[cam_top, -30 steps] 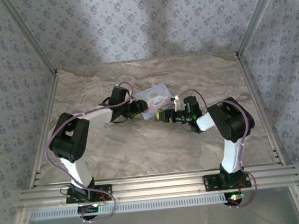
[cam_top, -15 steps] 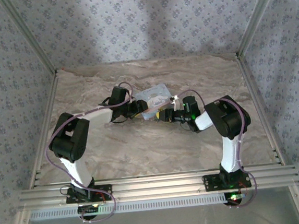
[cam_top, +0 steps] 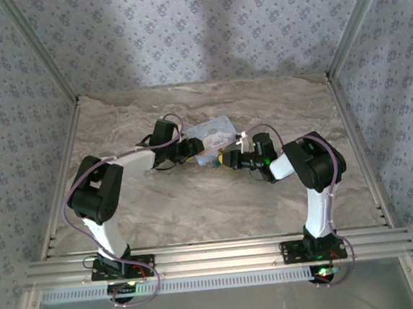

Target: Unlock the padlock with the key

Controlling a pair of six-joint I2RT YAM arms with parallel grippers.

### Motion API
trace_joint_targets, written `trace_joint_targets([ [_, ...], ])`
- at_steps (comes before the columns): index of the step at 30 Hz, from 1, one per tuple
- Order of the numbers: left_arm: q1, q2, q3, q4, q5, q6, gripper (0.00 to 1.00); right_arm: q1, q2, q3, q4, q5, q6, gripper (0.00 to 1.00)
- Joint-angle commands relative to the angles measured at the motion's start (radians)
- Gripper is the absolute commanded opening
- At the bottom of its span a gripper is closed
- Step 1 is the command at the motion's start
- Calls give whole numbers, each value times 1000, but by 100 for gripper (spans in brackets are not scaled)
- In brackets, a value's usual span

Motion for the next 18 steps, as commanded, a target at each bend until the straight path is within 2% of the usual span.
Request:
trace_joint_targets([
  [1,-6,-14,-25,-46,-38,-2,57,3,24,16,-2,-5,14,10],
  [8,-5,-17,-30,-45,-41,-2,57,-10,22,0,47,9,47,0],
  [18,-6,-27,-48,-36,-44,-9,57,-35,-5,-43,134,54,135,0],
])
